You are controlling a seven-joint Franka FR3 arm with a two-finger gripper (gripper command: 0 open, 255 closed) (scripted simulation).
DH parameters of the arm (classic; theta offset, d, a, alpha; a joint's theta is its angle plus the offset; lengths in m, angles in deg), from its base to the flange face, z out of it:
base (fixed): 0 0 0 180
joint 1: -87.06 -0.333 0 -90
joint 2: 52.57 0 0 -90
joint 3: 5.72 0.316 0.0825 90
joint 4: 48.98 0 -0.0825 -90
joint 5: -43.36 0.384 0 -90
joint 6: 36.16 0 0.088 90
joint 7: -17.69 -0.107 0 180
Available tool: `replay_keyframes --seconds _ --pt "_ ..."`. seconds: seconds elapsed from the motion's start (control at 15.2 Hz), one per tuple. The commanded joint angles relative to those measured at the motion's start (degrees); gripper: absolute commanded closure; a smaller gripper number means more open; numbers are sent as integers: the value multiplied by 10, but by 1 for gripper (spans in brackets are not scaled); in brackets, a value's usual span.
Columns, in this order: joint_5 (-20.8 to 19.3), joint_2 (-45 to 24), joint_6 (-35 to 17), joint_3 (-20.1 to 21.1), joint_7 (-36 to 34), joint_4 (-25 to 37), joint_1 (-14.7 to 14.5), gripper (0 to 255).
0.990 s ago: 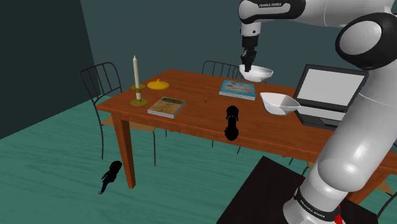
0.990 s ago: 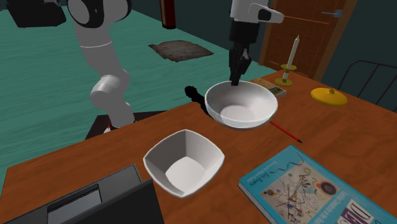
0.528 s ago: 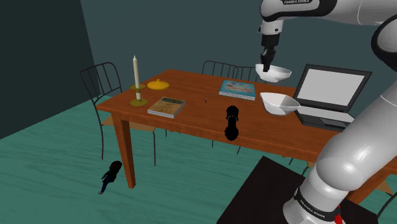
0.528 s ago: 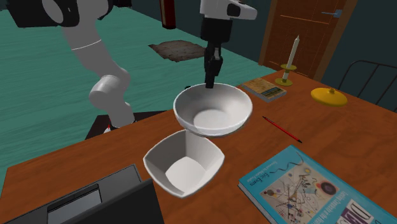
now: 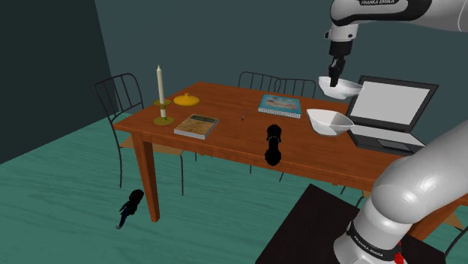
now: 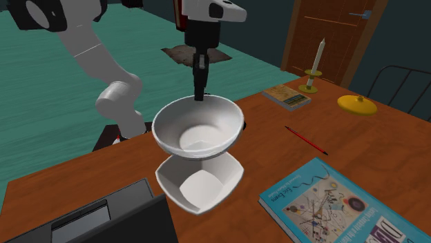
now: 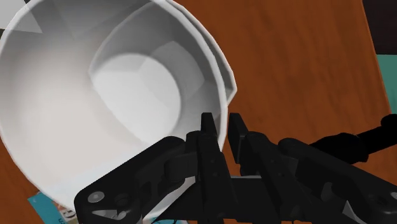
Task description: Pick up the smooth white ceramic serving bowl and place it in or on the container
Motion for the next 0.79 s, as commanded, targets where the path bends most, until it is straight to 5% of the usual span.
replay_keyframes --seconds 0.0,0.73 --pt "-3 7 -14 -1 -2 -21 1 255" --pt "-12 24 -95 -9 -20 -119 6 255"
